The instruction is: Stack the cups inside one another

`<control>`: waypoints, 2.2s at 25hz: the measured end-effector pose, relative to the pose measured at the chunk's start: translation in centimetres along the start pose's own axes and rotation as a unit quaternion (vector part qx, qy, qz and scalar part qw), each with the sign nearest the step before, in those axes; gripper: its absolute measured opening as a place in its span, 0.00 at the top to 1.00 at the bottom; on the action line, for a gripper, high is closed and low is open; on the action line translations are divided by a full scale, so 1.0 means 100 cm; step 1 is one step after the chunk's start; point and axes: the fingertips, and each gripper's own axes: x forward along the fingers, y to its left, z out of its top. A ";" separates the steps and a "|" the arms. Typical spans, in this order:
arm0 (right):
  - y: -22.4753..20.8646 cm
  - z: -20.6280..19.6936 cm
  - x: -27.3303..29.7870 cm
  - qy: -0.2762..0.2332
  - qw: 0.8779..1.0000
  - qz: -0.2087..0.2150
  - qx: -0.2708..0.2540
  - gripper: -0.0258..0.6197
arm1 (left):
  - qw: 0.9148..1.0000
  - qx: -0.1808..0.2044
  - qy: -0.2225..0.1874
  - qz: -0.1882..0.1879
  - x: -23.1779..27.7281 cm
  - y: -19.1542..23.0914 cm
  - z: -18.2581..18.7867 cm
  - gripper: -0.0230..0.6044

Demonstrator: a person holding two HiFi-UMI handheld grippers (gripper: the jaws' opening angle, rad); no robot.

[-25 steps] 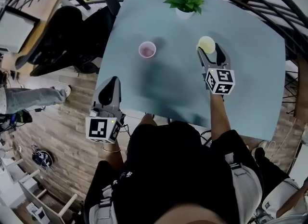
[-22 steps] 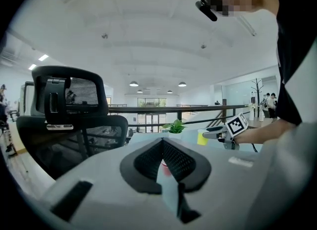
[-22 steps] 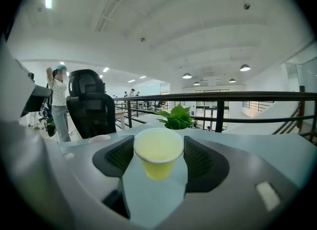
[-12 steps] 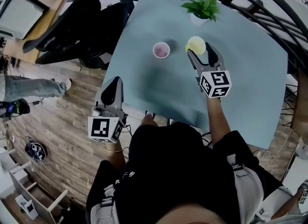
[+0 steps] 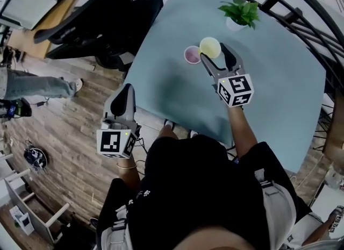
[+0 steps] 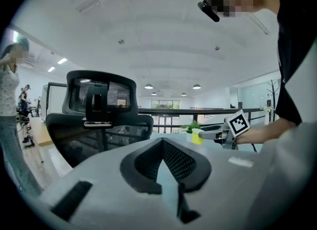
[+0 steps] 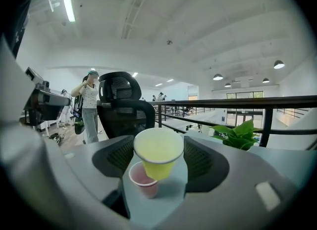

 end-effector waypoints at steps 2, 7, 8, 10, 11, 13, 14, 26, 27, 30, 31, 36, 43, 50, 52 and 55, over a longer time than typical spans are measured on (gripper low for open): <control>0.009 -0.001 0.007 0.002 1.000 0.011 -0.003 0.47 | 1.000 -0.003 0.003 0.009 -0.004 0.006 -0.003 0.98; 0.024 -0.011 0.021 0.017 0.999 0.028 -0.013 0.47 | 1.000 -0.013 0.006 0.020 -0.013 0.015 -0.010 0.98; 0.025 -0.014 0.023 0.019 0.999 0.030 -0.014 0.47 | 1.000 -0.014 0.006 0.021 -0.014 0.016 -0.010 0.98; 0.028 -0.020 0.027 0.026 0.999 0.033 -0.013 0.47 | 1.000 -0.014 0.006 0.025 -0.016 0.019 -0.011 0.98; 0.029 -0.022 0.030 0.029 0.999 0.034 -0.013 0.47 | 0.999 -0.015 0.006 0.028 -0.017 0.021 -0.012 0.98; 0.031 -0.028 0.033 0.037 0.999 0.036 -0.015 0.47 | 0.999 -0.016 0.005 0.032 -0.019 0.024 -0.012 0.98; 0.032 -0.030 0.035 0.040 0.998 0.037 -0.017 0.47 | 0.999 -0.016 0.005 0.034 -0.019 0.025 -0.012 0.98; 0.034 -0.066 0.049 0.086 0.995 0.046 -0.029 0.47 | 0.999 -0.013 0.008 0.042 -0.018 0.026 -0.011 0.98; 0.034 -0.068 0.050 0.089 0.994 0.047 -0.029 0.47 | 0.999 -0.015 0.008 0.043 -0.018 0.026 -0.012 0.98; 0.033 -0.074 0.051 0.096 0.994 0.049 -0.029 0.47 | 0.999 -0.017 0.014 0.047 -0.018 0.028 -0.015 0.98; 0.033 -0.075 0.052 0.098 0.994 0.049 -0.029 0.47 | 0.999 -0.015 0.017 0.047 -0.018 0.028 -0.015 0.98; 0.032 -0.082 0.054 0.108 0.992 0.051 -0.034 0.47 | 0.999 -0.015 0.012 0.043 -0.015 0.026 -0.012 0.98; 0.031 -0.077 0.053 0.097 0.994 0.051 -0.030 0.46 | 0.999 -0.016 0.022 0.044 -0.011 0.026 -0.013 0.98; 0.028 -0.039 0.038 0.037 0.998 0.041 0.007 0.50 | 1.000 -0.010 0.009 0.022 -0.002 0.021 -0.009 0.98; 0.026 -0.024 0.028 0.011 0.999 0.035 0.016 0.56 | 1.000 -0.007 0.009 0.014 0.003 0.018 -0.007 0.98; 0.024 -0.006 0.010 -0.017 0.999 0.021 0.021 0.64 | 1.000 -0.003 0.006 -0.004 0.011 0.011 -0.002 0.98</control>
